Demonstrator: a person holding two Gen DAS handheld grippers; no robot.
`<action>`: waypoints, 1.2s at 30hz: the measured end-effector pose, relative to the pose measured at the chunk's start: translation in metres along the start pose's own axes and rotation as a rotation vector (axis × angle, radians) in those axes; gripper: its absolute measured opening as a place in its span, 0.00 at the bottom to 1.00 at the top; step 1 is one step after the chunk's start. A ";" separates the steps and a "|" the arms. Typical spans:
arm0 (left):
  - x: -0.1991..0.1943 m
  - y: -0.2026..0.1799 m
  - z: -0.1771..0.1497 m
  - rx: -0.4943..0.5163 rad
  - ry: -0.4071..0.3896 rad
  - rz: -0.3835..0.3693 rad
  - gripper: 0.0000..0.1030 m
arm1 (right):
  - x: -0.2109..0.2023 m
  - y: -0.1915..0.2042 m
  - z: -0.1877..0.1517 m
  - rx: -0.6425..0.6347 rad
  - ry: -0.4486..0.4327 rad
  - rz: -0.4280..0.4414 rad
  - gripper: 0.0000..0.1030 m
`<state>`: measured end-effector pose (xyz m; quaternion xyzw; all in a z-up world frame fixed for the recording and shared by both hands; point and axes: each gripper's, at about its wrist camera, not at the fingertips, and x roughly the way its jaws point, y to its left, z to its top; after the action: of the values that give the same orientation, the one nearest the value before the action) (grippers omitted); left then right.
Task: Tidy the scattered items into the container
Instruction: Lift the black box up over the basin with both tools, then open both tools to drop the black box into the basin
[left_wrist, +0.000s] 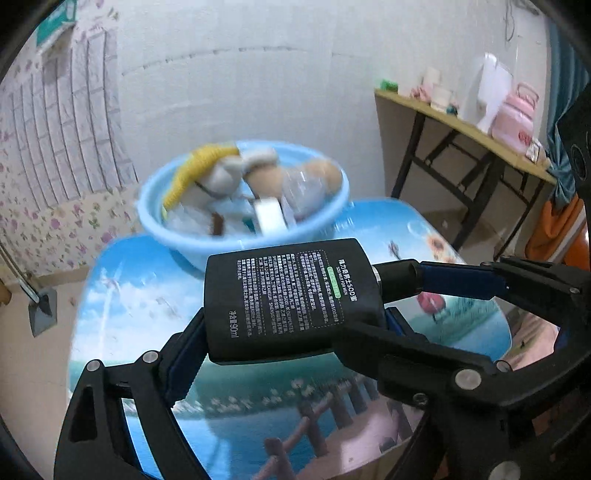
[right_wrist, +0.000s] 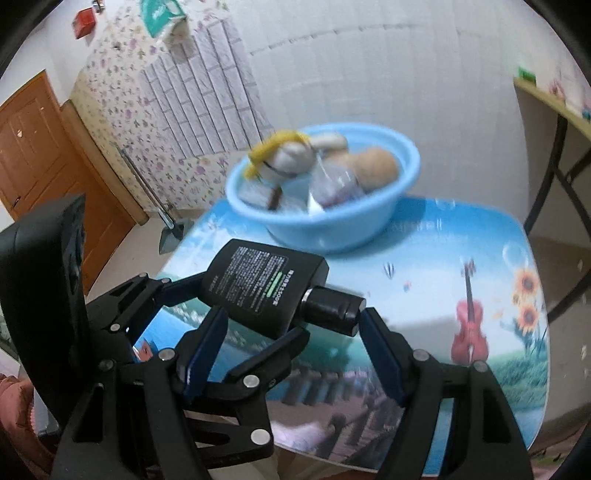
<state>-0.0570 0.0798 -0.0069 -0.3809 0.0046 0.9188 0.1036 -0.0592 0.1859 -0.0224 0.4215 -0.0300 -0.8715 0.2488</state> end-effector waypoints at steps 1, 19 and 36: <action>-0.004 0.003 0.005 0.000 -0.015 0.005 0.87 | -0.001 0.002 0.004 -0.007 -0.010 0.001 0.72; 0.028 0.037 0.067 -0.023 -0.040 0.022 0.87 | 0.018 0.008 0.077 -0.062 -0.063 0.010 0.72; 0.086 0.048 0.086 -0.010 0.006 -0.013 0.89 | 0.069 -0.030 0.103 -0.041 -0.042 0.022 0.72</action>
<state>-0.1854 0.0559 -0.0092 -0.3842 -0.0020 0.9169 0.1078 -0.1844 0.1639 -0.0135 0.3976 -0.0218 -0.8778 0.2662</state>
